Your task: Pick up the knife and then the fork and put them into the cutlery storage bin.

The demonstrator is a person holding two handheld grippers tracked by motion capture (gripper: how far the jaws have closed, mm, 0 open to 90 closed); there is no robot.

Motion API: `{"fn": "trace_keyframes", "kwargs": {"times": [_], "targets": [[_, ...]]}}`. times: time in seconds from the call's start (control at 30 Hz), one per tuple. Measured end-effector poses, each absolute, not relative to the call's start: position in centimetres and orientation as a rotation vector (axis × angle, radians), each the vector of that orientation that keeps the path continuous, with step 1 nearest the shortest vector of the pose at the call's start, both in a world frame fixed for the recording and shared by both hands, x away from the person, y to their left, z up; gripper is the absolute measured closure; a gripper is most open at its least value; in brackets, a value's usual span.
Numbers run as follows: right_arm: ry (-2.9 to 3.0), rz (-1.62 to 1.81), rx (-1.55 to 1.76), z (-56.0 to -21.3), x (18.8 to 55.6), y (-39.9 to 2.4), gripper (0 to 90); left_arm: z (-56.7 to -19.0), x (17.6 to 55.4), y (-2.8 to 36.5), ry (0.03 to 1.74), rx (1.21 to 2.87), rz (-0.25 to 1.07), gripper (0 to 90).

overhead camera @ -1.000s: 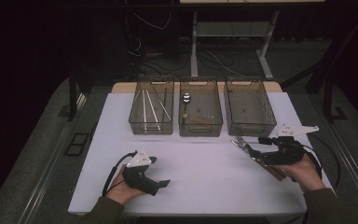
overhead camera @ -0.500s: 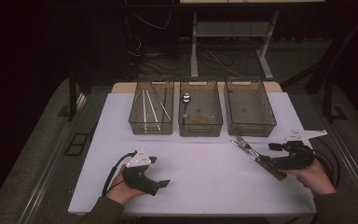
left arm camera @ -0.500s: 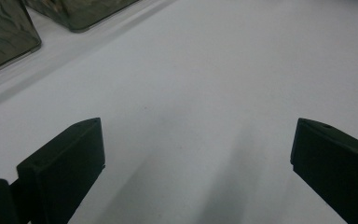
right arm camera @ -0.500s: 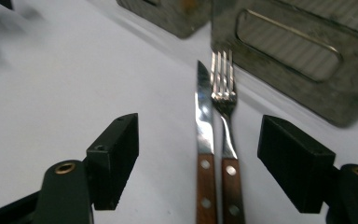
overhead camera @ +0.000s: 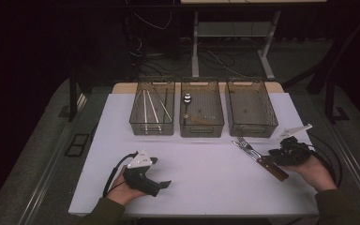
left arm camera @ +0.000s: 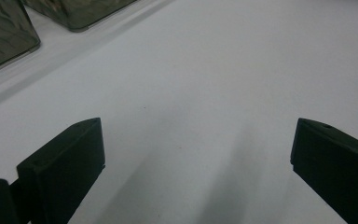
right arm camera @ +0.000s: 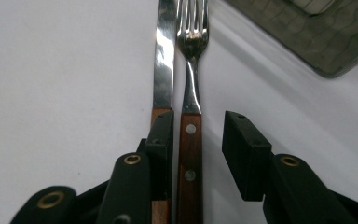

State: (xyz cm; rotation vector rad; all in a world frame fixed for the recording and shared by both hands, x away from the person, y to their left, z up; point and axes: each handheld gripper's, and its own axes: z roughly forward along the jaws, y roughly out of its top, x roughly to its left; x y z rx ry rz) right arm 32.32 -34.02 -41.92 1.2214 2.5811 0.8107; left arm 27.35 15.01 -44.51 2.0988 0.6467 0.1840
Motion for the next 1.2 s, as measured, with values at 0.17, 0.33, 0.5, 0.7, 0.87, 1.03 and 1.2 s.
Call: {"fn": "trace_keyframes", "kwargs": {"times": [0.17,0.33,0.5,0.7,0.87,1.03,1.2], "targets": [[2.681,0.698,1.212,-42.3,33.1,-33.3,67.8,-44.5,27.3,15.0,0.646,2.099,0.183,1.5],[2.737,0.585,1.212,-42.2,34.0,-32.7,69.8,-44.5,27.3,15.0,0.643,2.102,0.183,1.5],[2.793,0.46,1.22,-42.1,35.0,-31.8,70.3,-44.5,27.3,15.0,0.64,2.103,0.182,1.5],[2.858,0.311,1.243,-42.1,36.2,-30.7,70.2,-44.5,27.3,14.9,0.637,2.106,0.179,1.5],[2.887,0.172,1.234,-42.1,36.9,-29.6,72.1,-44.5,27.3,14.9,0.632,2.108,0.179,1.6],[2.877,0.103,1.223,-42.1,37.1,-29.1,77.3,-44.5,27.3,14.9,0.633,2.108,0.177,1.6],[2.875,0.159,1.22,-42.0,36.9,-29.6,77.6,-44.5,27.3,14.9,0.631,2.109,0.18,1.7]]}}
